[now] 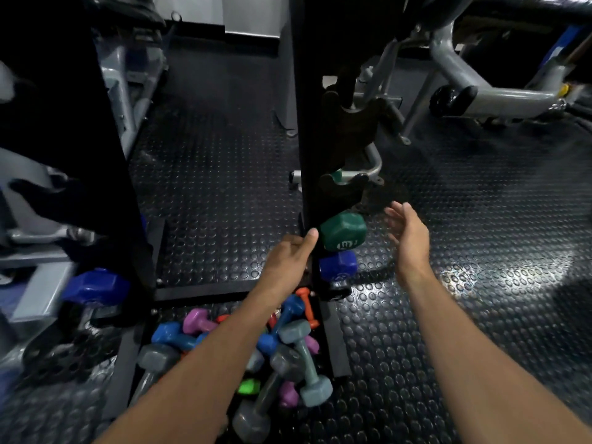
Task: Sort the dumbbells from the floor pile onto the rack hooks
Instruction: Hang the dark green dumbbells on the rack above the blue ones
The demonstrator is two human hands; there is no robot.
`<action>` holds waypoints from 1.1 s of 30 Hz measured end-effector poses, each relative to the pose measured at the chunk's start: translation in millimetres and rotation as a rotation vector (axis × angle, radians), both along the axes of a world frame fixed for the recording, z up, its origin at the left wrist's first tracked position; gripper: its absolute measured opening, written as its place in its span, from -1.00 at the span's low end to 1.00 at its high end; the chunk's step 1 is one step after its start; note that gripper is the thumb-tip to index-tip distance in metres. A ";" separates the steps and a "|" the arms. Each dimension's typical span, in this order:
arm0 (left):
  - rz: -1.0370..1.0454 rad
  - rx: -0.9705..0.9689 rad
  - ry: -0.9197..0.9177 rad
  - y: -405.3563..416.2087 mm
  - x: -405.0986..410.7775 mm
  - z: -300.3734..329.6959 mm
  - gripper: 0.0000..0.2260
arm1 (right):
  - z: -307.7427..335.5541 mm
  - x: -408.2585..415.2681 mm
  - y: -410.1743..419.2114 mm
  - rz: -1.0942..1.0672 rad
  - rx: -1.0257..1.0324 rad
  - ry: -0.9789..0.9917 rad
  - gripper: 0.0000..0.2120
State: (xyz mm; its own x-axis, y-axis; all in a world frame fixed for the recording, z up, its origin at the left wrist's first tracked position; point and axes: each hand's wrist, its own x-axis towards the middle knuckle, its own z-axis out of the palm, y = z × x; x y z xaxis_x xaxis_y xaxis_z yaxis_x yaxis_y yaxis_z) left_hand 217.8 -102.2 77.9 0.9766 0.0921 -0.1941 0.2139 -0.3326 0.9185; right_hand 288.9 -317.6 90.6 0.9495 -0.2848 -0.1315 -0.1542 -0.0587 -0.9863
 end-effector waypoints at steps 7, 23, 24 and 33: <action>0.102 0.056 0.238 57.2 -42.8 -50.4 -0.51 | -95.6 -87.8 3.2 -0.185 -0.224 0.264 -0.75; 0.382 0.359 0.587 193.1 -182.6 -154.3 -0.68 | -166.6 -147.5 198.0 0.619 -0.594 0.384 -0.82; 0.413 0.358 0.607 197.4 -193.8 -159.9 -0.69 | -173.4 -152.0 212.1 0.711 -0.635 0.376 -0.84; 0.572 0.199 0.976 199.7 -258.7 -215.6 -0.18 | -209.6 -197.0 278.1 1.044 -0.875 0.435 -0.66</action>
State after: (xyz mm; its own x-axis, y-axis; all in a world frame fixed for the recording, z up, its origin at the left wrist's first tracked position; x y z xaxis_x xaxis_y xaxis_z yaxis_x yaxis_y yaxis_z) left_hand -40.8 97.5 -137.7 0.2232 0.5876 -0.7778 0.9723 -0.0781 0.2201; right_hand 91.9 -39.5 -119.0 0.7010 0.3673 -0.6113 0.0624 -0.8854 -0.4606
